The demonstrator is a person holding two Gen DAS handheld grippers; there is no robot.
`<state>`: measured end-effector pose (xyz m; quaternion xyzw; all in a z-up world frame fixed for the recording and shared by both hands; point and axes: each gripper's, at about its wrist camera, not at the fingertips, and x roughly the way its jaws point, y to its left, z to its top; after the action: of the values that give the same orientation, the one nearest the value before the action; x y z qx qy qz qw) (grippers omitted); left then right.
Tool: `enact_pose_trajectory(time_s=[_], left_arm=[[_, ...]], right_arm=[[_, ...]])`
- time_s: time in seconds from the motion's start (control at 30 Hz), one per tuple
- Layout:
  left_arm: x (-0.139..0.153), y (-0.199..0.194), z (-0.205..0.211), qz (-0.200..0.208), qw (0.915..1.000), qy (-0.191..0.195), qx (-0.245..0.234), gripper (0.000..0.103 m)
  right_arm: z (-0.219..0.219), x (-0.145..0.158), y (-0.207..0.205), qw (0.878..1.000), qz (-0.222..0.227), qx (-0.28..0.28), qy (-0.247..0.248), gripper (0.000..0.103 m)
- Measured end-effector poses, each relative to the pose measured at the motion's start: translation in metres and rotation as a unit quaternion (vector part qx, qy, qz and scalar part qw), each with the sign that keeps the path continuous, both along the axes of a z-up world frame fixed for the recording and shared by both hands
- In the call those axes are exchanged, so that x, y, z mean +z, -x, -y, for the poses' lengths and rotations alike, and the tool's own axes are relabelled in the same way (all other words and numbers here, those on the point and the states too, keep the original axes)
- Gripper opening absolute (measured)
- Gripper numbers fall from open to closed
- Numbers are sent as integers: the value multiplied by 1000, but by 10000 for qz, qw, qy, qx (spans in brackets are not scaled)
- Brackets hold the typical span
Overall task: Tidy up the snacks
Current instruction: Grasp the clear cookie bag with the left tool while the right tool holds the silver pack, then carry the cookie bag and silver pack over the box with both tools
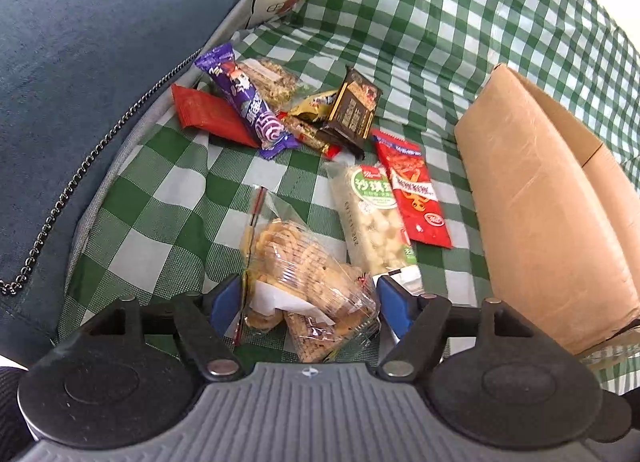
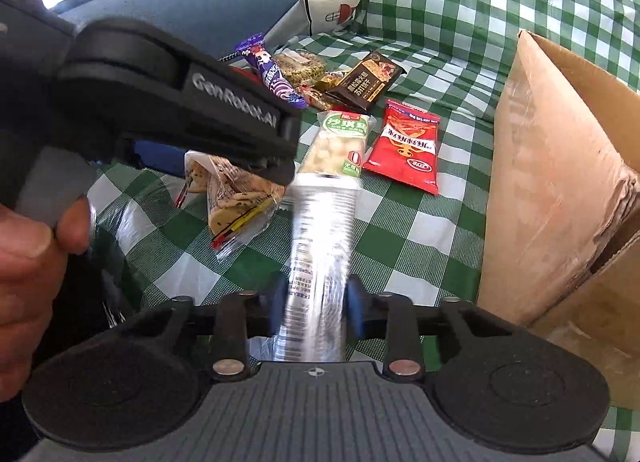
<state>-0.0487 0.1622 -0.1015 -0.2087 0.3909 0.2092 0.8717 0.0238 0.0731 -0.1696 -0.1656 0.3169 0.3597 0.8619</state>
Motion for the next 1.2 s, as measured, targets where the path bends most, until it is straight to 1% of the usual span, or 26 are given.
enact_pose_trajectory(time_s=[0.2,0.33,0.43,0.67,0.93,1.07,1.2], left_arm=[[-6,-6,3,-113,9999,-63,-44,78],[-4,-5,6,-64,9998,-151,-87,74],[-2,-3,6,-2,9999,-159,-52,73],[7,3,4,342,9993,-119,-2,73],[21,13,-1,873,9961,-59,116,73],[23,15,-2,1011,9948,2,118,73],[26,16,-2,1123,9936,-14,134,73]], right_arm=[[9,4,-2,9999,-11,-161,-53,27],[11,6,-1,9998,22,-178,-75,27],[13,8,4,9998,56,-142,-84,27],[17,15,9,9996,166,-156,-164,27],[23,29,18,9983,396,-119,-416,26],[24,31,19,9979,454,-82,-447,27],[23,32,20,9977,480,-80,-465,27]])
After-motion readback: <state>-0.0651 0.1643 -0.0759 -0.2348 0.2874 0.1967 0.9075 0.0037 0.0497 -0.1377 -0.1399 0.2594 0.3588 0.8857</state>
